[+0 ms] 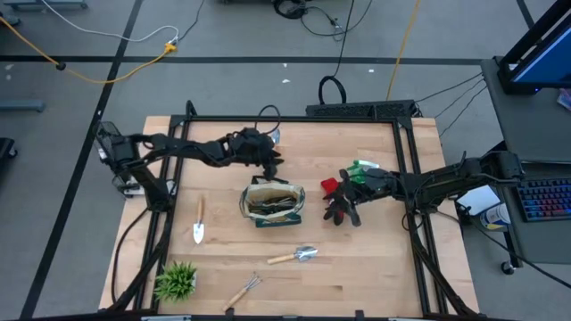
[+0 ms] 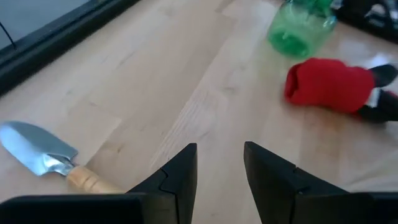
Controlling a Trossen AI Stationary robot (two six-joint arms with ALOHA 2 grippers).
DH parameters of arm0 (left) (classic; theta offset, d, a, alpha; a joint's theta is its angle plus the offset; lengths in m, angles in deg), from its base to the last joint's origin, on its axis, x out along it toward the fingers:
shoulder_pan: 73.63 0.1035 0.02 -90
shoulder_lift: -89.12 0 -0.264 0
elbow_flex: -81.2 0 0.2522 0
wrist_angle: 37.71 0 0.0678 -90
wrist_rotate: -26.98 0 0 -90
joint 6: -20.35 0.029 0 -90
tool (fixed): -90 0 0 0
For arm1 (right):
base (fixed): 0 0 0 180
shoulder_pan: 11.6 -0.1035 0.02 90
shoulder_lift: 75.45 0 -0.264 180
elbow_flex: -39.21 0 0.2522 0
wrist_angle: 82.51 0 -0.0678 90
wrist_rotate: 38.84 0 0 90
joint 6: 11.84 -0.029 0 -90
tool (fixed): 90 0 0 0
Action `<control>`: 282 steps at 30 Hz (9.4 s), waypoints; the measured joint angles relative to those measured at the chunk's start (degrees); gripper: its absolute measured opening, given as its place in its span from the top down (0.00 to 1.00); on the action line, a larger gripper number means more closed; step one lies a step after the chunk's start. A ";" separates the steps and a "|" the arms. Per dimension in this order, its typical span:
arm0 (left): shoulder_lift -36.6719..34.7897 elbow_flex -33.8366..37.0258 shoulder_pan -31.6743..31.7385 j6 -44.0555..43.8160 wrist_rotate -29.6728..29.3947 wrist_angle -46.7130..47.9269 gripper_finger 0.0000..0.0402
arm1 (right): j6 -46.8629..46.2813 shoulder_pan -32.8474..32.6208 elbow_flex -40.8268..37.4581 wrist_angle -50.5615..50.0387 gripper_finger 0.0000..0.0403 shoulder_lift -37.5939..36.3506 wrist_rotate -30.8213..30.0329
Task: Pick & Place Garden tools in Gardening bag
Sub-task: Put the top brown trowel into the green gardening bag
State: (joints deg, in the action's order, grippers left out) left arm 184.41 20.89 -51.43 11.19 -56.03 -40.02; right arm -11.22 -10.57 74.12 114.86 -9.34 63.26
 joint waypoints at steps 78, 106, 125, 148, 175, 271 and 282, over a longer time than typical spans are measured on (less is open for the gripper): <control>12.68 -0.04 3.26 -3.92 -16.98 -1.56 0.83 | -7.04 0.38 -0.07 -2.61 0.61 0.01 -0.02; -4.19 -0.02 3.17 1.62 -17.42 1.31 0.83 | -7.04 0.38 -0.07 -2.23 0.61 0.01 0.00; -11.38 -0.02 1.65 6.34 -17.06 4.83 0.83 | -7.04 0.36 -0.07 -2.22 0.61 0.01 0.01; -21.15 -0.02 -4.23 9.51 -16.90 8.27 0.81 | -7.04 0.38 -0.07 -1.76 0.61 0.01 -0.02; -23.07 -0.02 -12.65 9.07 -16.94 8.52 0.82 | -7.04 0.36 -0.07 -1.76 0.61 0.01 -0.02; -23.00 -0.02 -28.47 -6.98 -16.39 34.45 0.82 | -9.16 0.36 -0.07 -3.11 0.61 0.01 0.22; -22.05 -0.04 -29.44 -7.90 -14.49 35.36 0.82 | -9.16 0.36 -0.07 -3.09 0.61 -0.01 0.15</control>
State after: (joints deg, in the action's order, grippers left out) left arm 162.36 20.85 -80.87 3.28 -70.53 -4.66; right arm -20.37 -10.21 74.05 111.77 -9.35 63.42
